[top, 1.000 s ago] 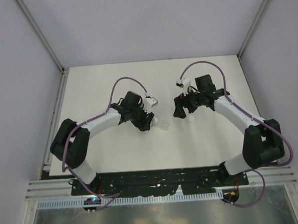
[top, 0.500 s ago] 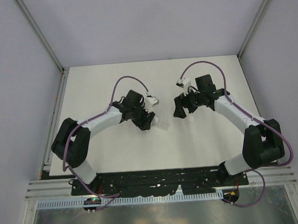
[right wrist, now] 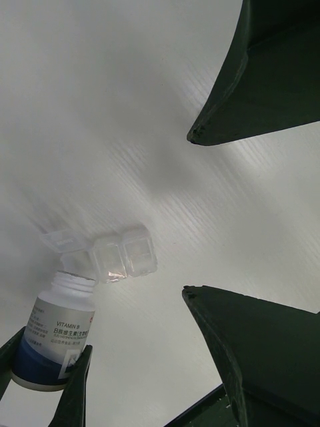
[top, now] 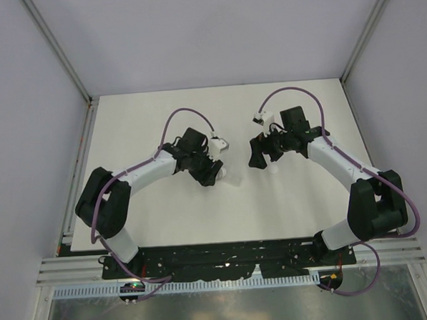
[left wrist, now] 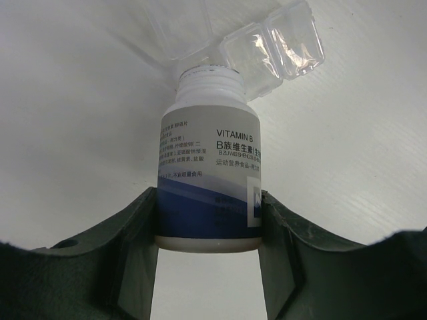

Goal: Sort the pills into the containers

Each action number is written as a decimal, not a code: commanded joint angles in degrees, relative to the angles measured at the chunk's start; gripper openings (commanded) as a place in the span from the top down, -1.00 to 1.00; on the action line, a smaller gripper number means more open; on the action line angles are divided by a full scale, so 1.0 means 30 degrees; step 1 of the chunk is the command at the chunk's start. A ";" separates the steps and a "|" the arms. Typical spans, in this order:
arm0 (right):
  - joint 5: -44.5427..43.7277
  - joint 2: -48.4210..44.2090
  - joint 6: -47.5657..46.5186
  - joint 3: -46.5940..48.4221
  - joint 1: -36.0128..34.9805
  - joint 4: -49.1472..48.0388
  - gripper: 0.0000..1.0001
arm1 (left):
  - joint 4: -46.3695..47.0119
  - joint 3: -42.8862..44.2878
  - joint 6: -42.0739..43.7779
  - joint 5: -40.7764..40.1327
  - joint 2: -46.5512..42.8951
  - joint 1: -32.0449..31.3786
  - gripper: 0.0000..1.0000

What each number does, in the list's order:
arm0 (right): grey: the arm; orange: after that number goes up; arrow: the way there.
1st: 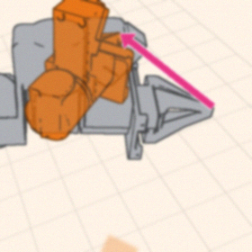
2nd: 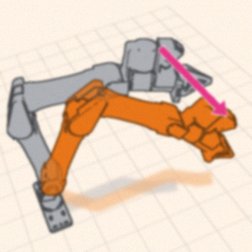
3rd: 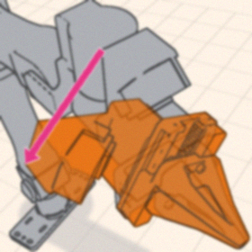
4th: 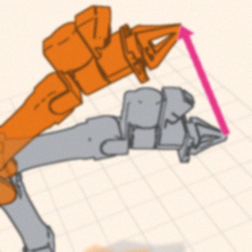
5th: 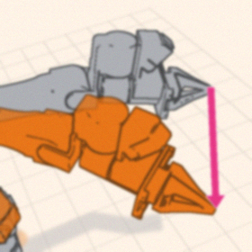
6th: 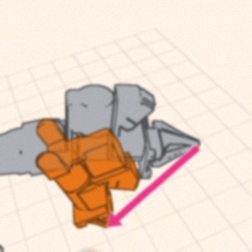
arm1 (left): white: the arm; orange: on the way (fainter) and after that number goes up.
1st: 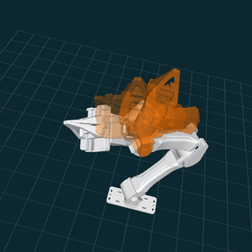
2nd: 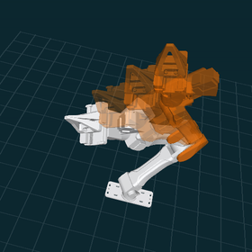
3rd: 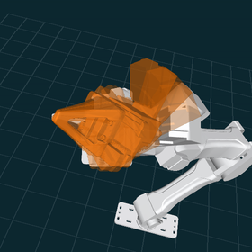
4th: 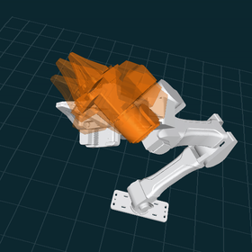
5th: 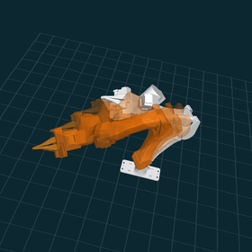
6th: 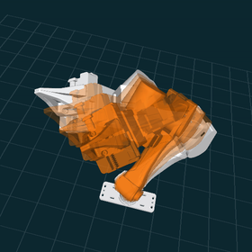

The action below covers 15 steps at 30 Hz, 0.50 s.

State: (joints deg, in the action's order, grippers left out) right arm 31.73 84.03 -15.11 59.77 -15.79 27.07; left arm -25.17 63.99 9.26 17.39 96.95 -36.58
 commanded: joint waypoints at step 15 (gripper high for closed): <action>0.0528 -0.0002 0.0057 0.0234 0.0225 -0.0117 -0.79 | -0.1161 0.1756 0.0167 -0.0493 0.0614 -0.0259 1.00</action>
State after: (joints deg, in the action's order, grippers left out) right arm 32.14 84.03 -15.09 59.77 -15.51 27.18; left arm -27.79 66.59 9.41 16.29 98.26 -37.08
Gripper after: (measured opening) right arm 0.896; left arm 0.558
